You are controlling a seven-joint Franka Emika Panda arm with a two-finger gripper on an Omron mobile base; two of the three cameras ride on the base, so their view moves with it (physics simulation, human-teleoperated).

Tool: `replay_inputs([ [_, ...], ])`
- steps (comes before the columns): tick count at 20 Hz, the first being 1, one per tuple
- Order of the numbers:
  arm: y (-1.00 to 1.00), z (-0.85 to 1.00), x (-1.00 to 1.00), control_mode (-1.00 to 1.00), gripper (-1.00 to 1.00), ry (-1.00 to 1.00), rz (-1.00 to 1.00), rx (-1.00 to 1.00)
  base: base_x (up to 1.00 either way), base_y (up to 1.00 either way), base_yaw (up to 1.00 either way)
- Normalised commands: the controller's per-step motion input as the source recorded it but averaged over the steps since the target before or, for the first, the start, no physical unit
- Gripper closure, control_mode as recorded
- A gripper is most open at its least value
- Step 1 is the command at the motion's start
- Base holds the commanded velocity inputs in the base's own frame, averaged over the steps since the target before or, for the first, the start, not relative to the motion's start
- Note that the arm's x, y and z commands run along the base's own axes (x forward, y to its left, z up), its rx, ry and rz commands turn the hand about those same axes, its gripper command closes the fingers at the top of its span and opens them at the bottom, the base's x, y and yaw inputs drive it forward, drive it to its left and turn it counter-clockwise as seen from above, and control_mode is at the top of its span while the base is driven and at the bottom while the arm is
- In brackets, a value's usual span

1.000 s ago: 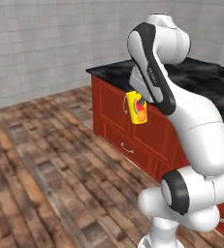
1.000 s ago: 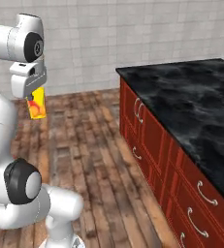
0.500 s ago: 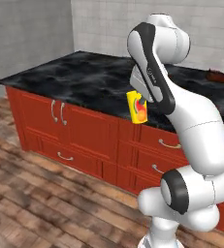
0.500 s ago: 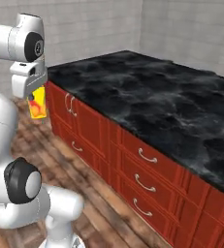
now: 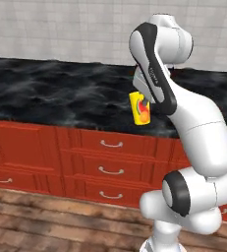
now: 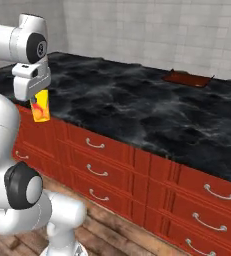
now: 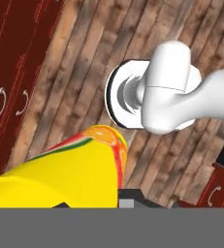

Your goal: There is a tray on the dining counter. Grab the cup, mug, and pitcher and place them on the tray. The pitcher may be placed next to the tray if it cannot fit the tray.

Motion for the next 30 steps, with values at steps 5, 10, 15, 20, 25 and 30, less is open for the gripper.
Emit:
replay_inputs([
  [5, 0.0, 0.0, 0.0, 1.0, 1.0, 0.0, 0.0, 0.0, -0.05, -0.66, -0.52],
  [10, 0.0, 0.0, 0.0, 1.0, 1.0, 0.0, 0.0, 0.0, 0.0, -0.94, -0.34],
  [15, 0.0, 0.0, 0.0, 1.0, 1.0, 0.0, 0.0, 0.0, 0.0, -1.0, -0.24],
  [20, 0.0, 0.0, 0.0, 1.0, 1.0, 0.0, 0.0, 0.0, 0.0, -1.0, -0.19],
  [25, 0.0, 0.0, 0.0, 1.0, 1.0, 0.0, 0.0, 0.0, 0.14, -1.0, -0.1],
  [30, 0.0, 0.0, 0.0, 1.0, 1.0, 0.0, 0.0, 0.0, 0.38, -1.0, -0.01],
])
